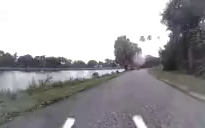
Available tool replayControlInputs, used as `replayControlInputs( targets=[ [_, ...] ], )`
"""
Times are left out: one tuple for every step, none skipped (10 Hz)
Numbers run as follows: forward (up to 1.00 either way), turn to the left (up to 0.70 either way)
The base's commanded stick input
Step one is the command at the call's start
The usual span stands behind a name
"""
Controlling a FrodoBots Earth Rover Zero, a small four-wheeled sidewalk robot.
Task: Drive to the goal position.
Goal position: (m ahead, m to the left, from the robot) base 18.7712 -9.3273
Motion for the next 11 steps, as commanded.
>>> replayControlInputs(
  targets=[
    [0.85, -0.34],
    [0.85, -0.34],
    [0.85, -0.28],
    [0.85, -0.22],
    [0.85, -0.16],
    [0.85, -0.11],
    [0.85, -0.08],
    [0.85, -0.05],
    [0.85, -0.02],
    [0.85, 0.0],
    [0.85, 0.0]
  ],
)
